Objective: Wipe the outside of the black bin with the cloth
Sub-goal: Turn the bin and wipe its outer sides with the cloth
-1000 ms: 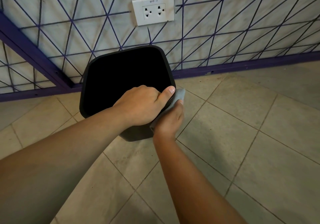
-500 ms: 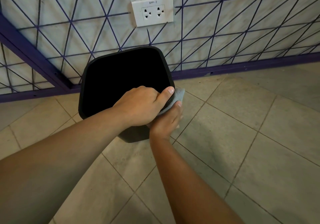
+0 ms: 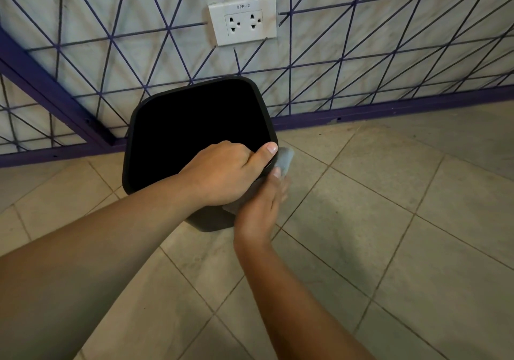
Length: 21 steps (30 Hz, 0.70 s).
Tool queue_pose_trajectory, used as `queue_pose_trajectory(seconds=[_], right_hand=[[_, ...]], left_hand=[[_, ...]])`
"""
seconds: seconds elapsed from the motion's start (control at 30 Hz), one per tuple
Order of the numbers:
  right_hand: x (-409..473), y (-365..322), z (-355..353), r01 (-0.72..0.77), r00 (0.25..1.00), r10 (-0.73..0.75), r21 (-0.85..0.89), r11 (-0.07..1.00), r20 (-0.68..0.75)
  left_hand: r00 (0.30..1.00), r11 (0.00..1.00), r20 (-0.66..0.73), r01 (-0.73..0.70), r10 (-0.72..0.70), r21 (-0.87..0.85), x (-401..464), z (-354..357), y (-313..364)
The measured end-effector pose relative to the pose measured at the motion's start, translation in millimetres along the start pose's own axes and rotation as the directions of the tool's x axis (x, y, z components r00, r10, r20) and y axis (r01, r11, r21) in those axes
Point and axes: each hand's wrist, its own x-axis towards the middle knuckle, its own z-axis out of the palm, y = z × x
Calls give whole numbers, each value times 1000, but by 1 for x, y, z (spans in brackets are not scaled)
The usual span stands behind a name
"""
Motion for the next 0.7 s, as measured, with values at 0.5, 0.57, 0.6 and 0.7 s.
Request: queue_pose_trajectory(seconds=[0.5,0.57,0.6,0.7], right_hand=[[30,10,-75,-376,916,376,22,926,-142],[19,12,-82,-383,912,385,42,923,-140],[14,16,-82,-407,903,411,56,912,-126],[-1,21,-80,-396,916,397,34,918,-54]], left_hand=[[995,995,27,-97,97,3,-18,-9,-1],[994,995,34,-100,100,-1,-23,-10,0],[995,995,37,-98,98,0,-23,-11,1],[980,989,134,-141,146,-46,-22,-14,-2]])
